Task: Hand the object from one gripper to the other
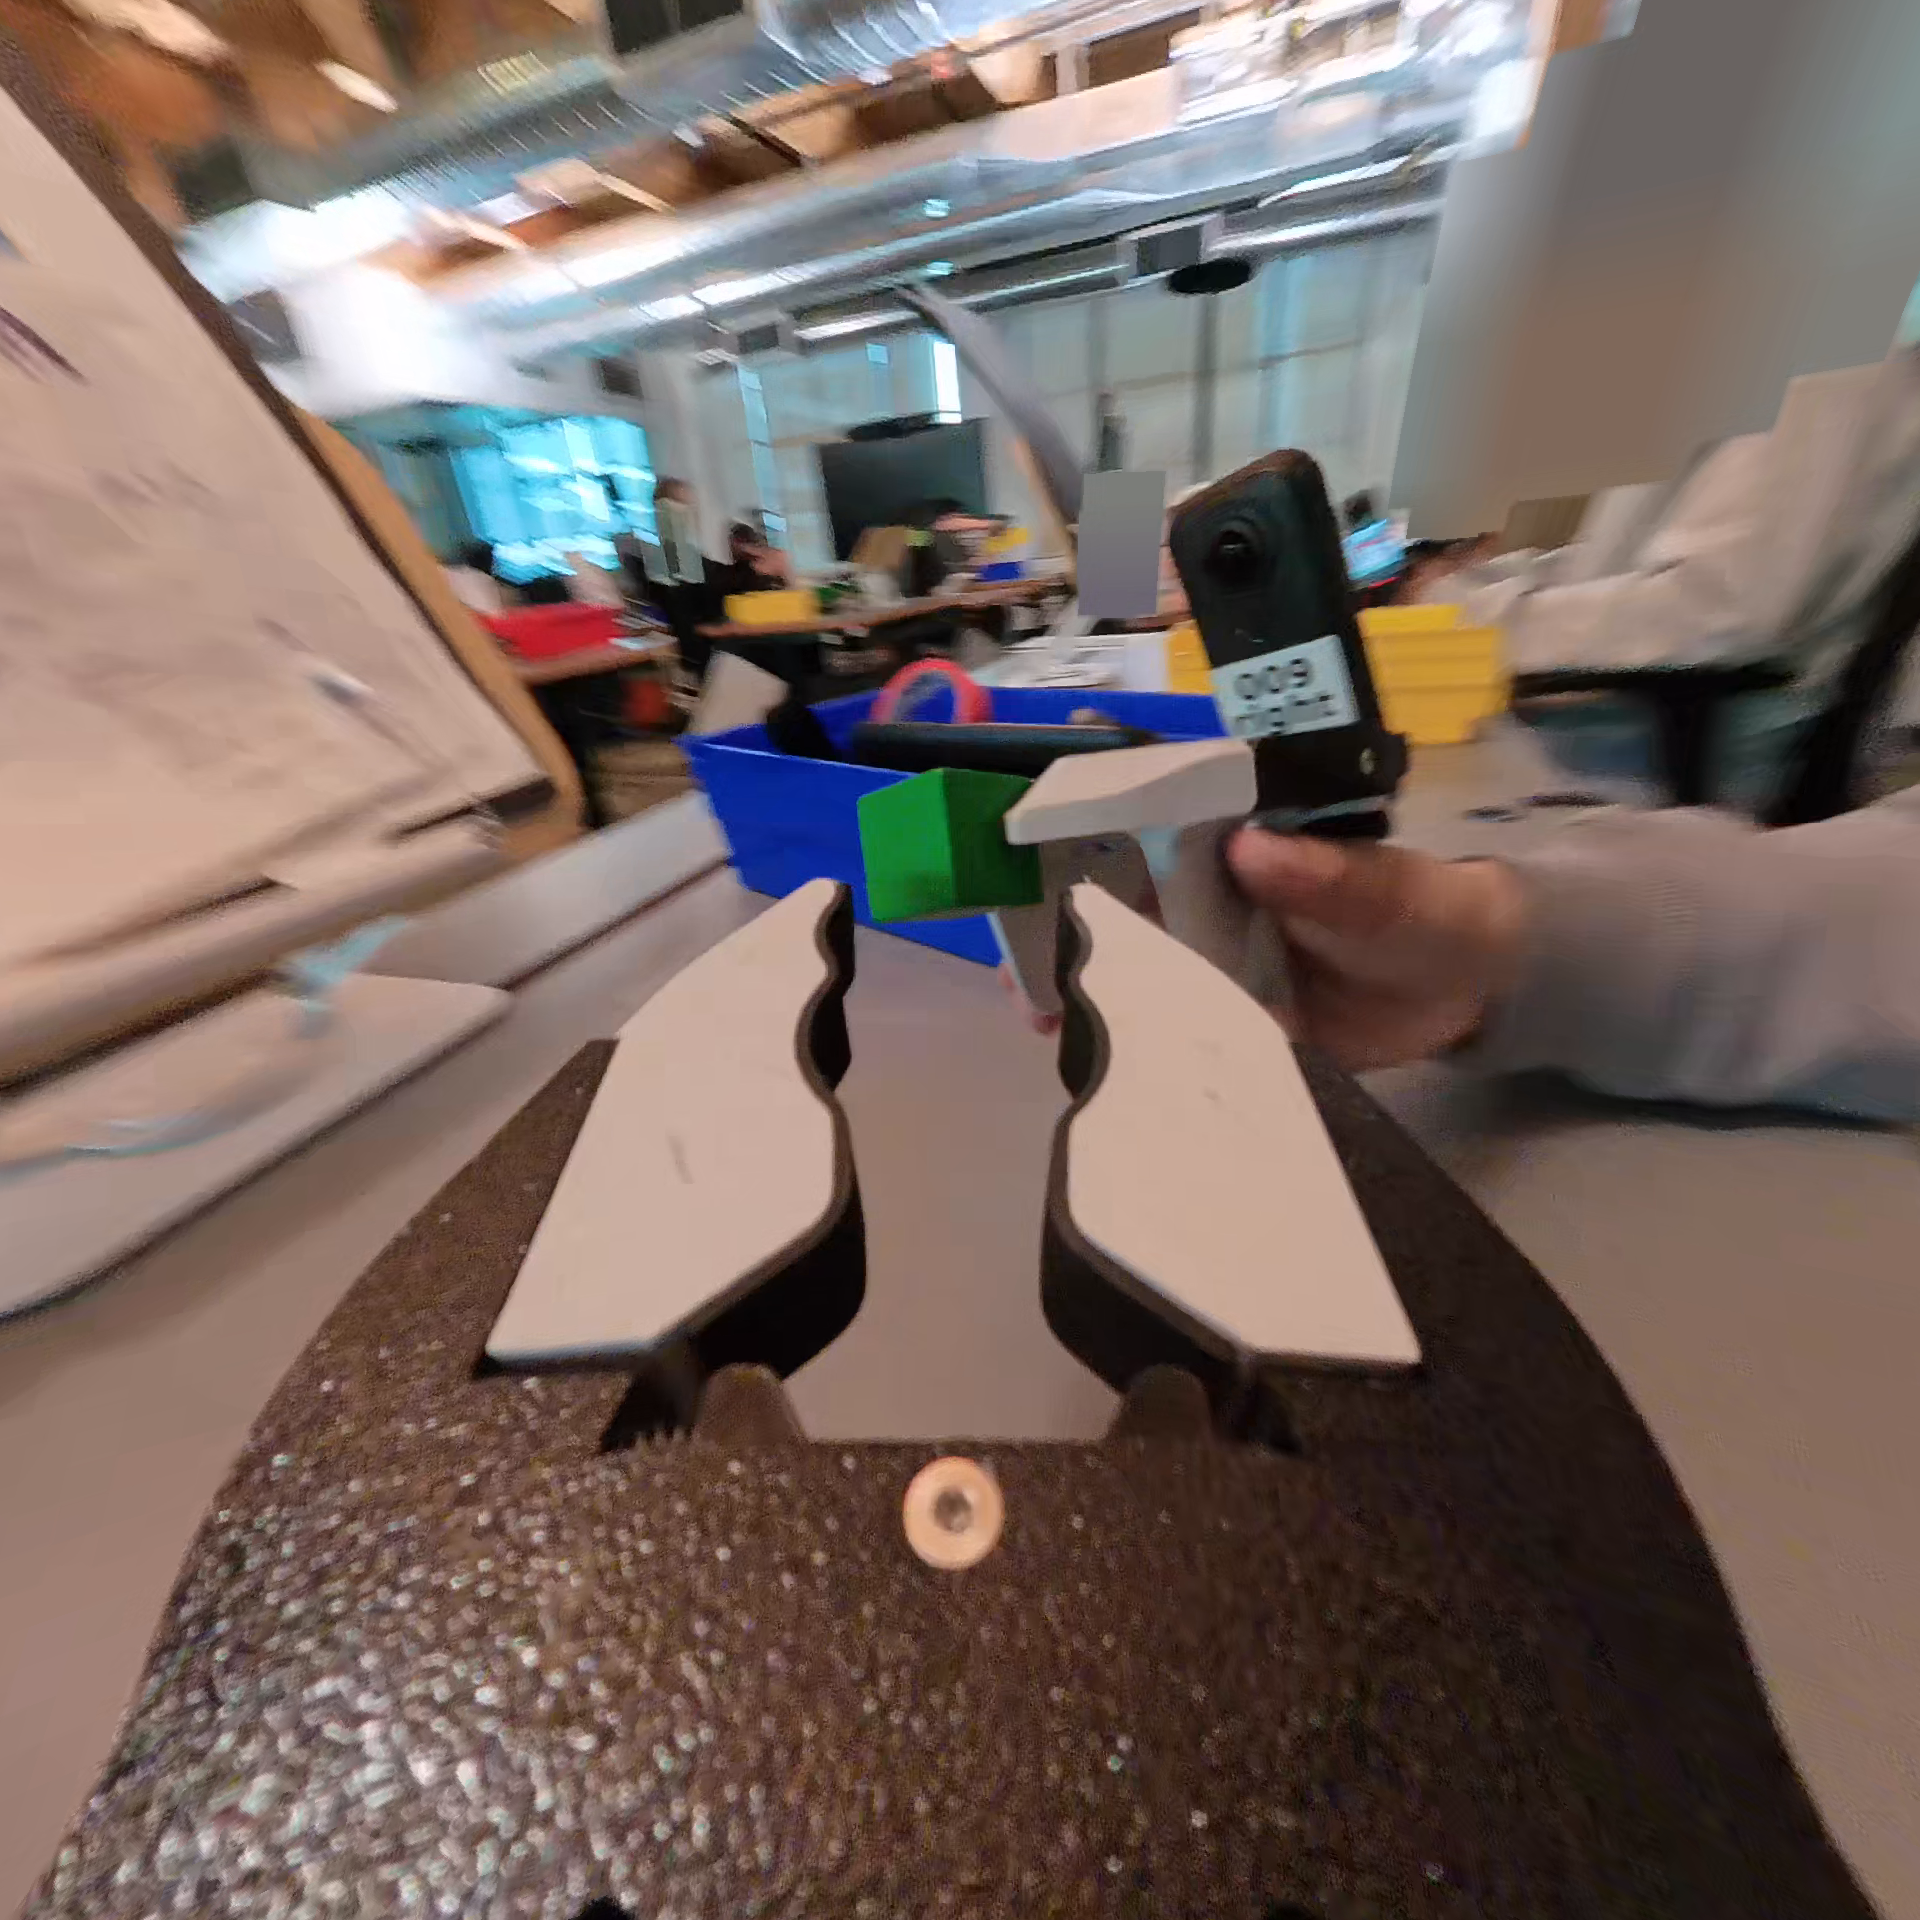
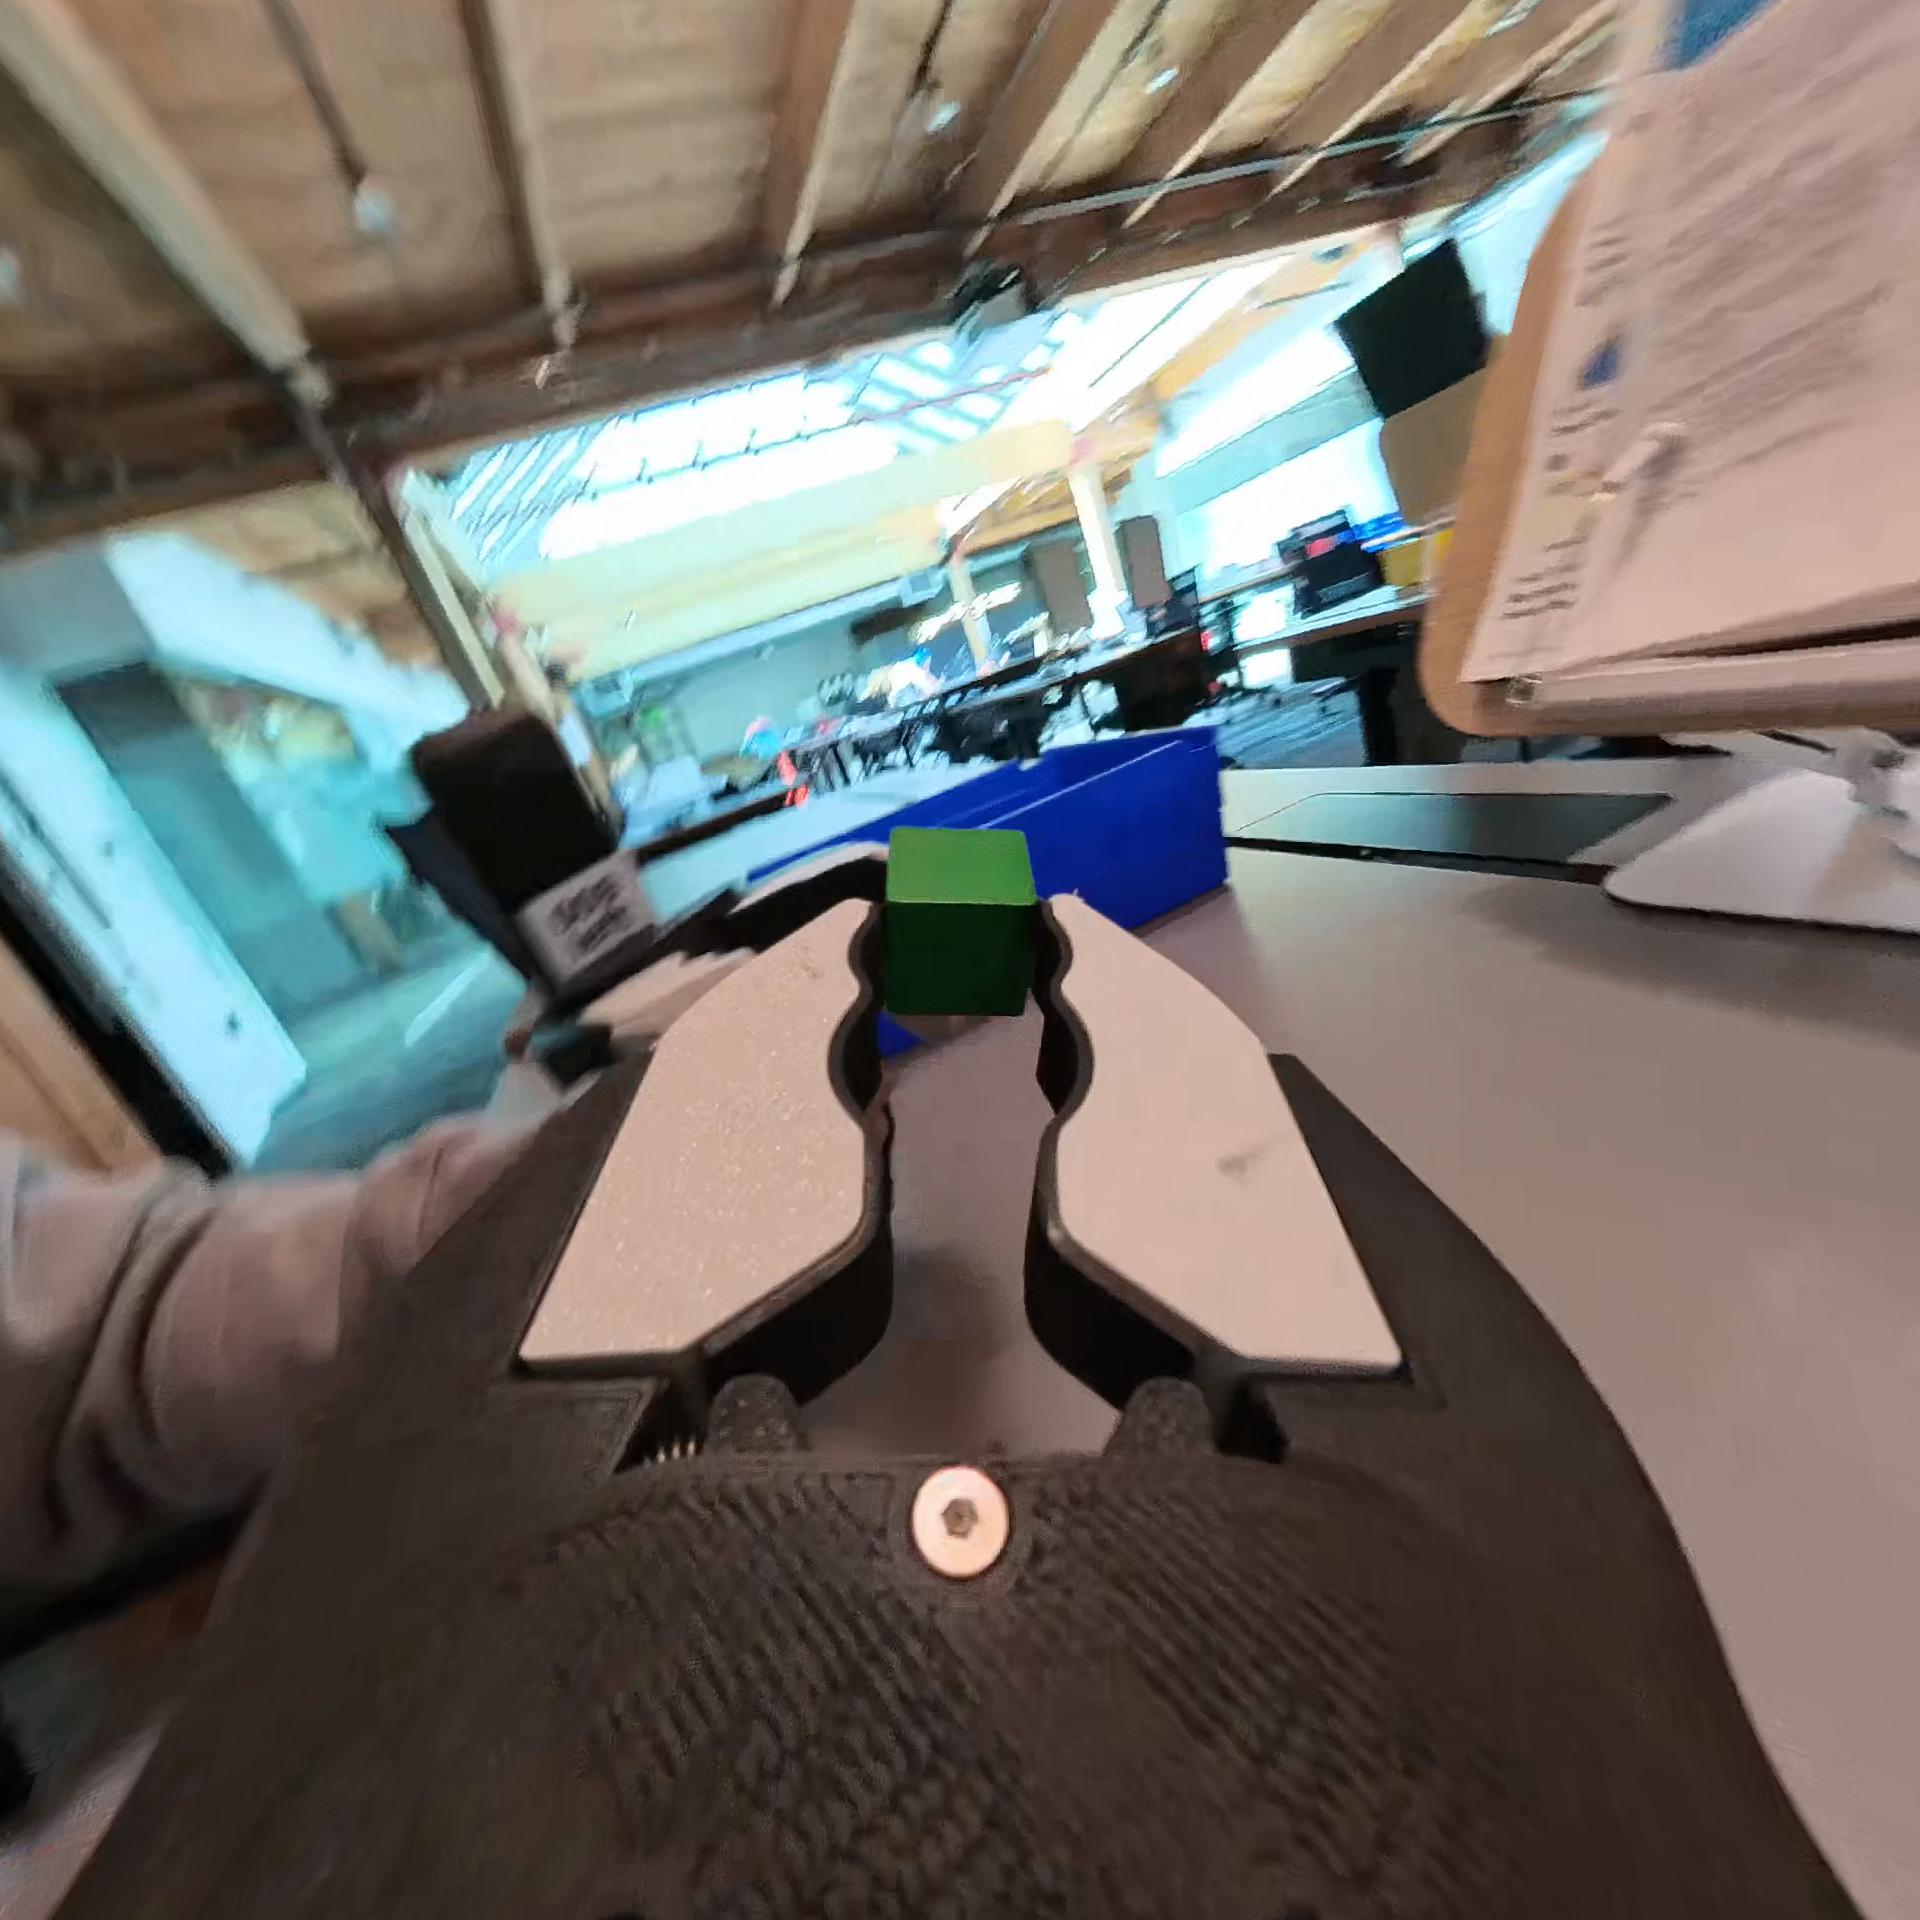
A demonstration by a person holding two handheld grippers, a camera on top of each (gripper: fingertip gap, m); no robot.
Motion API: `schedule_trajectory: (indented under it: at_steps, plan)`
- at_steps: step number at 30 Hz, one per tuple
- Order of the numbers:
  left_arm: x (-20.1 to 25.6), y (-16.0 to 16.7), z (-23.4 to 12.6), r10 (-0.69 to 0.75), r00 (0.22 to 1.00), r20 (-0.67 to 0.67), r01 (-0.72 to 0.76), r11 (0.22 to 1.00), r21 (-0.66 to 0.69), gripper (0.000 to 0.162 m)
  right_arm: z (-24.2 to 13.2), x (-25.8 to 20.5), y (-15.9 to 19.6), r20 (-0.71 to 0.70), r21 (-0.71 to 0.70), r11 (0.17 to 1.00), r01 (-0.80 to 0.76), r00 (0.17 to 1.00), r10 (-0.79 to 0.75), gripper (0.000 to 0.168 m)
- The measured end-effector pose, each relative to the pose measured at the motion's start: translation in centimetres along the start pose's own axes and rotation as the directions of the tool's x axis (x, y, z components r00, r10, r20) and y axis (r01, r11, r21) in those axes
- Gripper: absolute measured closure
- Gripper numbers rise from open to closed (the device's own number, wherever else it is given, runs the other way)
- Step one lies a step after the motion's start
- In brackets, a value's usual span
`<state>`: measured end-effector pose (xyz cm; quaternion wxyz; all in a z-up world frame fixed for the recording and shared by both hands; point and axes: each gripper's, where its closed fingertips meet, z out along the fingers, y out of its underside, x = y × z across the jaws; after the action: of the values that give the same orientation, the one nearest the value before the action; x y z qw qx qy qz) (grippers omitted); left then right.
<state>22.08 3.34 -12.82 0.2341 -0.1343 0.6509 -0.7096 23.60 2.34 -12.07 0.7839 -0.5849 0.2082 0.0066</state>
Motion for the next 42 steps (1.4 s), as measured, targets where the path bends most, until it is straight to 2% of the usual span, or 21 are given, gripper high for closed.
schedule_trajectory:
  at_steps: [2, 4, 9, 11, 14, 17, 20, 22, 23, 25, 27, 29, 31, 34, 37, 39, 42]
  plan:
    - [0.0, -0.4, 0.3, 0.164, 0.980, 0.113, -0.166, 0.986, 0.002, 0.123, -0.4, 1.1, -0.7, -0.047, 0.086, 0.990, -0.114, 0.992, 0.119, 0.142]
    - [0.5, -0.7, 0.6, 0.295, 0.936, 0.193, -0.299, 0.954, -0.005, 0.122, -0.5, 1.1, -1.2, -0.030, 0.144, 0.969, -0.199, 0.978, 0.206, 0.142]
    - [0.9, -0.7, 1.3, 0.529, 0.774, 0.348, -0.539, 0.839, -0.077, 0.120, 0.0, -0.4, -1.2, 0.042, 0.180, 0.945, -0.274, 0.962, 0.271, 0.141]
    - [0.9, -1.0, 1.3, 0.545, 0.748, 0.378, -0.562, 0.824, -0.076, 0.119, 0.2, -1.0, -1.2, 0.083, 0.183, 0.931, -0.314, 0.949, 0.304, 0.142]
    - [-0.2, -1.0, 0.9, 0.514, 0.748, 0.420, -0.530, 0.843, -0.090, 0.124, 0.4, -1.5, -0.9, 0.132, 0.162, 0.917, -0.364, 0.929, 0.345, 0.142]
    - [-0.5, -1.0, 0.6, 0.486, 0.772, 0.410, -0.507, 0.860, -0.066, 0.135, 0.6, -1.8, -0.7, 0.152, 0.147, 0.909, -0.389, 0.917, 0.368, 0.141]
    - [-0.4, -1.0, 0.7, 0.464, 0.808, 0.362, -0.478, 0.877, -0.059, 0.138, 0.3, -1.8, -0.8, 0.163, 0.141, 0.922, -0.361, 0.927, 0.338, 0.142]
    - [-0.4, -1.3, 0.6, 0.395, 0.868, 0.300, -0.404, 0.914, -0.037, 0.138, 0.2, -2.0, -0.9, 0.173, 0.117, 0.954, -0.275, 0.952, 0.253, 0.135]
    - [-0.3, -1.5, 0.4, 0.332, 0.909, 0.251, -0.340, 0.940, -0.012, 0.137, 0.2, -1.8, -0.9, 0.155, 0.107, 0.973, -0.202, 0.970, 0.185, 0.123]
    - [0.2, -1.5, 0.1, 0.162, 0.983, 0.086, -0.164, 0.986, 0.014, 0.138, -0.2, -1.6, -1.1, 0.115, 0.085, 0.996, 0.005, 0.993, -0.014, 0.105]
    - [1.1, -1.3, -0.5, -0.035, 0.993, -0.109, 0.034, 0.999, -0.015, 0.138, -0.8, -1.9, -1.0, 0.110, 0.057, 0.958, 0.282, 0.952, -0.286, 0.098]
    - [2.0, -0.8, -1.2, -0.228, 0.937, -0.266, 0.206, 0.973, -0.108, 0.138, -1.2, -2.5, -0.1, 0.128, 0.014, 0.846, 0.533, 0.838, -0.530, 0.094]
    - [2.9, 0.4, -1.8, -0.385, 0.855, -0.349, 0.310, 0.917, -0.252, 0.138, -1.4, -3.1, 1.3, 0.183, -0.037, 0.719, 0.694, 0.712, -0.678, 0.091]
    - [4.0, 1.6, -2.6, -0.516, 0.757, -0.401, 0.371, 0.845, -0.386, 0.138, -1.5, -3.9, 3.0, 0.246, -0.061, 0.544, 0.837, 0.541, -0.804, 0.095]
    - [4.4, 1.9, -2.9, -0.639, 0.656, -0.401, 0.458, 0.760, -0.461, 0.137, -1.4, -4.7, 4.8, 0.304, -0.056, 0.368, 0.928, 0.367, -0.879, 0.097]
    - [5.0, 1.7, -3.4, -0.702, 0.569, -0.428, 0.496, 0.708, -0.502, 0.138, -1.2, -4.7, 5.8, 0.324, -0.073, 0.306, 0.949, 0.313, -0.893, 0.098]
    - [5.6, 2.3, -3.9, -0.735, 0.527, -0.426, 0.482, 0.672, -0.562, 0.138, -1.0, -4.8, 6.7, 0.340, -0.079, 0.278, 0.957, 0.288, -0.895, 0.104]
